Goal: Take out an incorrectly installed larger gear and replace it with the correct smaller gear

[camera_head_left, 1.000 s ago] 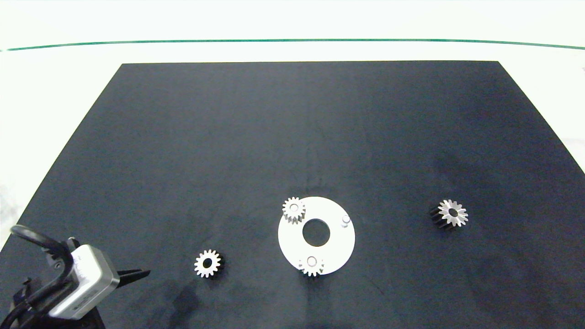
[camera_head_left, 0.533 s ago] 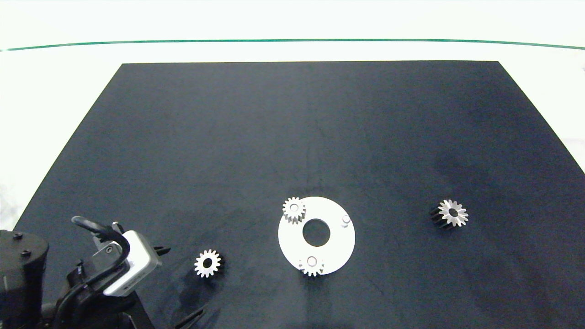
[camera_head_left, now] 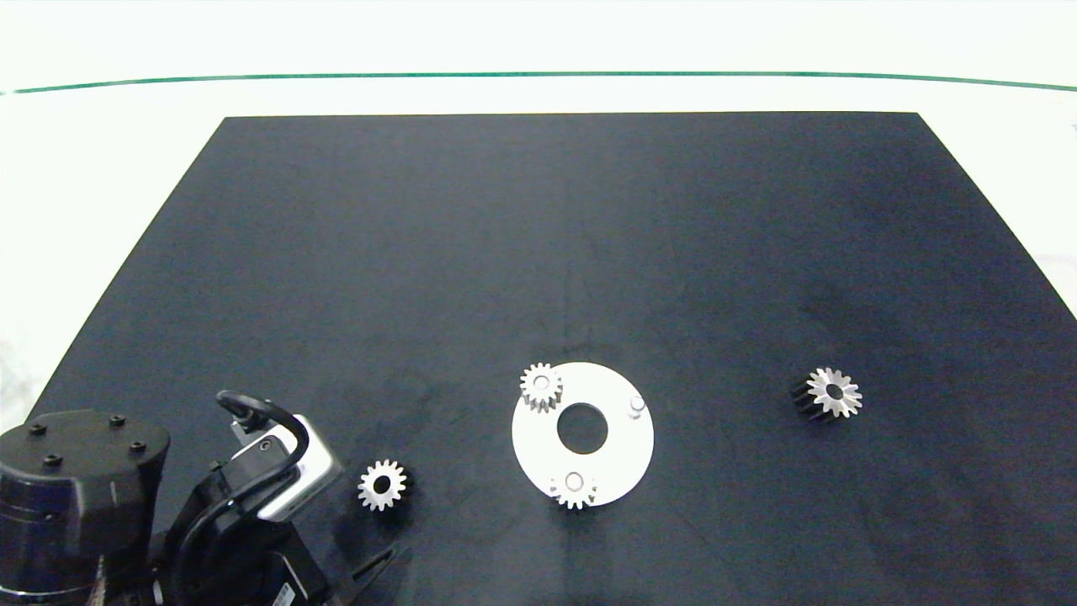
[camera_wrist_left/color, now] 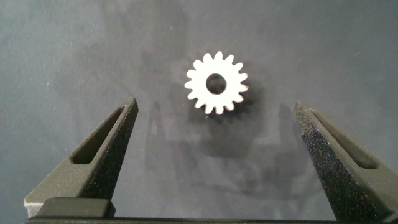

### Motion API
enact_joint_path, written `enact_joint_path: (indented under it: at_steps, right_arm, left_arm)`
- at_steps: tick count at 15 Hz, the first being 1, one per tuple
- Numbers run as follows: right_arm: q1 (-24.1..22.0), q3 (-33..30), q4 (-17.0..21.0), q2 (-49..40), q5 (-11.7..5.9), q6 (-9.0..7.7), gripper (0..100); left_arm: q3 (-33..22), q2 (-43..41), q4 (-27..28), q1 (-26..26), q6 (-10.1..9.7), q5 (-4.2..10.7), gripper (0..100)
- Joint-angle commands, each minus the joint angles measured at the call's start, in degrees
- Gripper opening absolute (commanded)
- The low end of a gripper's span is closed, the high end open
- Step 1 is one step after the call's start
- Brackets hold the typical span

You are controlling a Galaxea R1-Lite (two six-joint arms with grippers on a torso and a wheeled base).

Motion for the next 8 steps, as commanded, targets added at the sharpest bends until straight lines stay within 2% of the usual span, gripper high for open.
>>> enact_joint_path:
  at_steps: [1,8]
  right_arm:
    - [0.02,0.29,0.22,0.18,-0.02,-0.07,100]
    - [0.02,1.35,0.13,0.09,0.51,0.02,100]
  left_arm:
    - [-0.37,2.03,-0.20,-0.19,0.17,0.55,100]
    - [-1.77,4.93,-0.29,-0.19,-0.62,0.63,100]
